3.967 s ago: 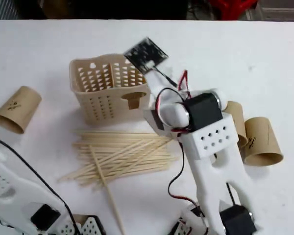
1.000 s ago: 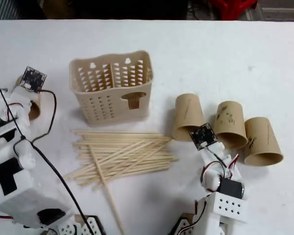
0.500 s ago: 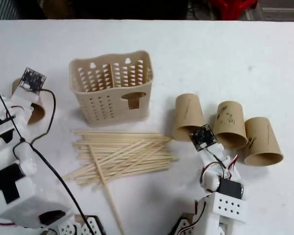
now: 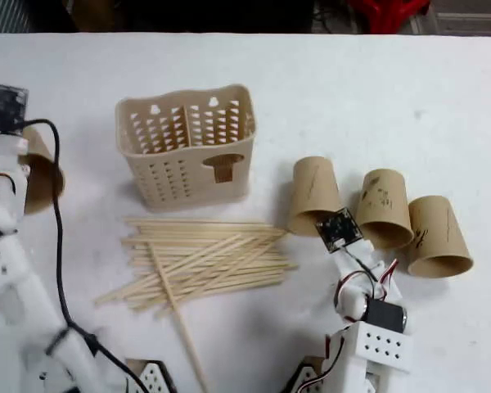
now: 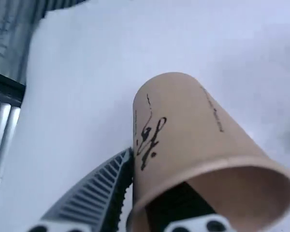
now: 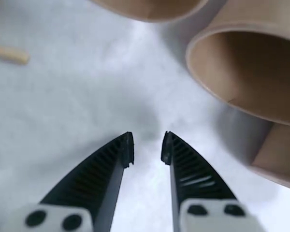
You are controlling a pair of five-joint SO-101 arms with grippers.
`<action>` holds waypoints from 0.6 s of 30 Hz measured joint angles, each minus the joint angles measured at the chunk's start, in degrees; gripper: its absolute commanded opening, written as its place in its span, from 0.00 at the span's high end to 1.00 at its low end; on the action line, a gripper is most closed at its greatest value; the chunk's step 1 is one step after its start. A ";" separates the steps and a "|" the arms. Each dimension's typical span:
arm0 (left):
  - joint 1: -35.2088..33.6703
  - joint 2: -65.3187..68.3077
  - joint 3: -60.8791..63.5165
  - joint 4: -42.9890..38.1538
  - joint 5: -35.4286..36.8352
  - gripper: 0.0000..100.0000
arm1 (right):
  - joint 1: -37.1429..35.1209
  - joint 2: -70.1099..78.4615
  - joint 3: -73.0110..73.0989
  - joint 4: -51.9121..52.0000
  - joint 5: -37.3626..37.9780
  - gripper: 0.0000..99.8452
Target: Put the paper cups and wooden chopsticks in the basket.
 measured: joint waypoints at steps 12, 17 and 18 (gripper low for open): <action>26.37 -6.07 -36.92 31.30 21.45 0.98 | 0.00 0.00 0.09 0.00 0.00 0.98; 39.30 -0.35 -43.25 31.91 30.95 0.98 | 0.00 0.00 0.09 0.00 0.00 0.98; 41.58 2.20 -44.40 31.91 33.05 0.98 | 0.00 0.00 0.09 0.00 0.00 0.98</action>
